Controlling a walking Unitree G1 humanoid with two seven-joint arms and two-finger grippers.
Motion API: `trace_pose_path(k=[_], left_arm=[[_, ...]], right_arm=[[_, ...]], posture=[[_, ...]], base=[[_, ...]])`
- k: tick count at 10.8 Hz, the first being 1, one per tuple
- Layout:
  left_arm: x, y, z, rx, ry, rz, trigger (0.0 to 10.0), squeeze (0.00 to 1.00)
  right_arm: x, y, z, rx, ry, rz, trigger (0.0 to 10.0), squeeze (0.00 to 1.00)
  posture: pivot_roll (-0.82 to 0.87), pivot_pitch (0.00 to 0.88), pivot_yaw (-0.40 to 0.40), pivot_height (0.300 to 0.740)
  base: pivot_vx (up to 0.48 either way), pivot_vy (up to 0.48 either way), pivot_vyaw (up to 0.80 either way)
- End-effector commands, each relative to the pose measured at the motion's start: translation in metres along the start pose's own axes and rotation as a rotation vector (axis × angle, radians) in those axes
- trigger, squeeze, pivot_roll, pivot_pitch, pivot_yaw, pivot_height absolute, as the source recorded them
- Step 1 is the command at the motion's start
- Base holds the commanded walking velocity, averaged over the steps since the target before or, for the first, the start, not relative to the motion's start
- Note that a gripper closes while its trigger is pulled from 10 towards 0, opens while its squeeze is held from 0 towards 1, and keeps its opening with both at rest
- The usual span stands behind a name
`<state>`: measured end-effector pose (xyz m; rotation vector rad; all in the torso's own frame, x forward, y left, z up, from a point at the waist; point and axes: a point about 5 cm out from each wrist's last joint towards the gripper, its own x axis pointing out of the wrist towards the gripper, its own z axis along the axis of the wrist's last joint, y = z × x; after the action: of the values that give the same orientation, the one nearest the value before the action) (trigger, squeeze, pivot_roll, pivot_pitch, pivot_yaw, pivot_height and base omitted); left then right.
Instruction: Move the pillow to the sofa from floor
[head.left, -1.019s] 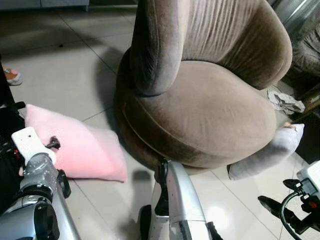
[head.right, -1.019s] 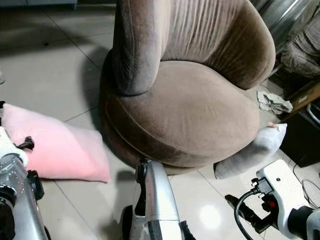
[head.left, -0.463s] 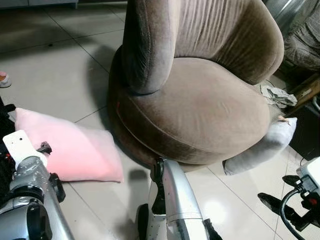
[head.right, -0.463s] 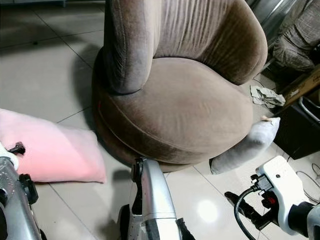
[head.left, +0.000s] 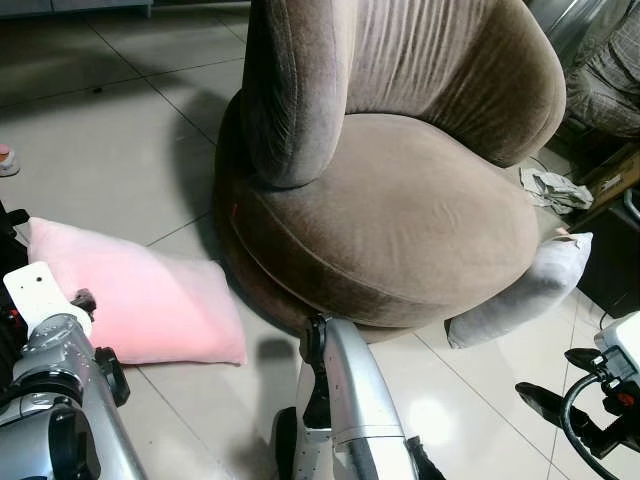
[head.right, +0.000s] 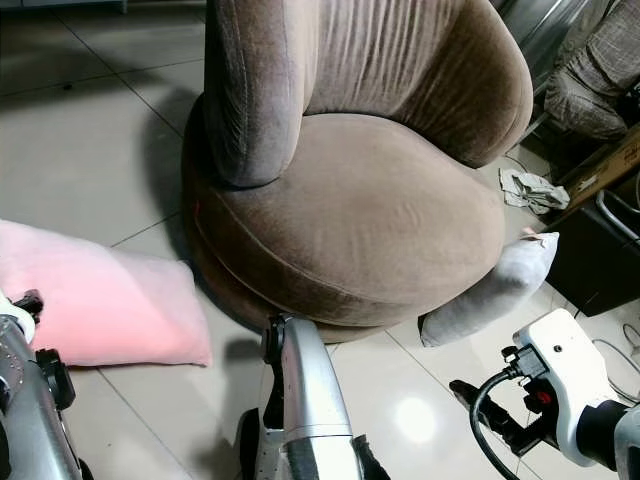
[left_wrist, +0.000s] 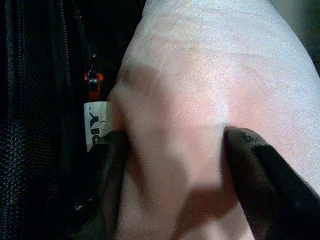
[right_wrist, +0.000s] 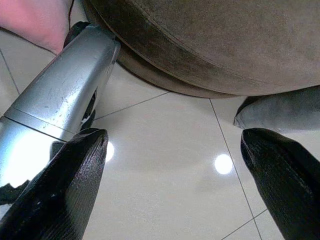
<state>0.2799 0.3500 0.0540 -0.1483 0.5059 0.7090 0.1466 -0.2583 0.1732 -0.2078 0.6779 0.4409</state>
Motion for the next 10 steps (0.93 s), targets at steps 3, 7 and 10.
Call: trace_pose_path(k=[3,7,10], left_arm=[[-0.0106,0.0113,-0.0703,0.034,0.275,0.028,0.0,0.0],[-0.0105,0.0165,-0.0705,0.025,0.274,0.041,0.0,0.0],[-0.0102,0.0185,-0.0699,0.017,0.266,0.051,0.0,0.0]], right_arm=[[-0.0021,-0.0075,-0.0019,0.007,0.02,-0.036,10.0,0.0],[-0.0019,-0.007,-0.0033,0.009,0.02,-0.035,10.0,0.0],[-0.0013,-0.0082,-0.0044,0.012,0.021,-0.042,10.0,0.0]], posture=[[-0.27,0.114,-0.4,0.414],[-0.27,0.109,-0.4,0.414],[-0.27,0.106,-0.4,0.414]], base=[[0.0,0.0,0.0],[0.0,0.0,0.0],[0.0,0.0,0.0]])
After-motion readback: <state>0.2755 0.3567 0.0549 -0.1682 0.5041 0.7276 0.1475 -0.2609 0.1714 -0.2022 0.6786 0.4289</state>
